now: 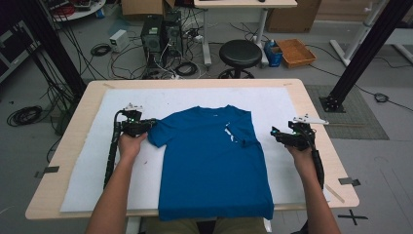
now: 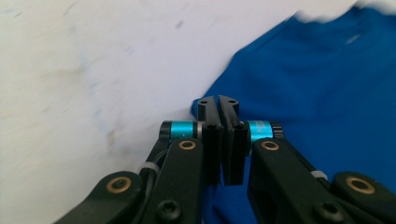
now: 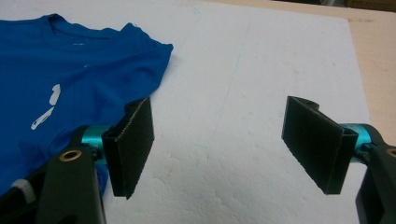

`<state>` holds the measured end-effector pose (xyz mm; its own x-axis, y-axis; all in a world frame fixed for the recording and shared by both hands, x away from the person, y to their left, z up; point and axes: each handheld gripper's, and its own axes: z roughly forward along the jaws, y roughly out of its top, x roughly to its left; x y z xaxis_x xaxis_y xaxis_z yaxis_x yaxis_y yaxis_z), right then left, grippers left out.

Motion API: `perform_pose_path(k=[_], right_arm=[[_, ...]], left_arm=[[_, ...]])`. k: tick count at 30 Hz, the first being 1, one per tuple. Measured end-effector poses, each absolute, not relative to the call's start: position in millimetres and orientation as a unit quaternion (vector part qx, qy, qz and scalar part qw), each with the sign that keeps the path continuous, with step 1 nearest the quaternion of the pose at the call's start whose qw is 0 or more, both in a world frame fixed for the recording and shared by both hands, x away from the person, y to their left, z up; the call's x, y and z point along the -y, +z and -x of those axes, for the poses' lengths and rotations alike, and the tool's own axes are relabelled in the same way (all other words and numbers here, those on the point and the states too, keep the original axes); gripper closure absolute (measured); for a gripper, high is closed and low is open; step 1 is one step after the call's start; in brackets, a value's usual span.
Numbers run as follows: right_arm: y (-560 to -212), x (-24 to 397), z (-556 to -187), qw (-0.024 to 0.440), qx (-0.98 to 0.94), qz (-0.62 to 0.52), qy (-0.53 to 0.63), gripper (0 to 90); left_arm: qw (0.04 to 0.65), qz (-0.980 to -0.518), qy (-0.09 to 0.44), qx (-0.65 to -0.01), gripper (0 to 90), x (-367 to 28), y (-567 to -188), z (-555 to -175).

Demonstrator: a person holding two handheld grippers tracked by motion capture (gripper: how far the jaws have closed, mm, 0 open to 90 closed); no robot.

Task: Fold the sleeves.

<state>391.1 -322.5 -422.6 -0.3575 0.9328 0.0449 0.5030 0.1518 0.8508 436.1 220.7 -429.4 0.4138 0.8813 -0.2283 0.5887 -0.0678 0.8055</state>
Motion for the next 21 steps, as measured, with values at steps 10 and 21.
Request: perform_pose_path(k=[10, 21], right_arm=[[-424.9, 319.0, -393.2, 0.26, -0.719, -0.498, 0.409, 25.1], [-427.1, 319.7, -392.4, 0.258, -0.723, -0.497, 0.405, 25.1]], left_arm=[[0.492, -0.735, 0.089, -0.458, 87.6, -154.2, -394.5, -445.1], [0.493, -0.737, 0.166, -0.431, 44.3, -126.5, -372.0, -441.1]])
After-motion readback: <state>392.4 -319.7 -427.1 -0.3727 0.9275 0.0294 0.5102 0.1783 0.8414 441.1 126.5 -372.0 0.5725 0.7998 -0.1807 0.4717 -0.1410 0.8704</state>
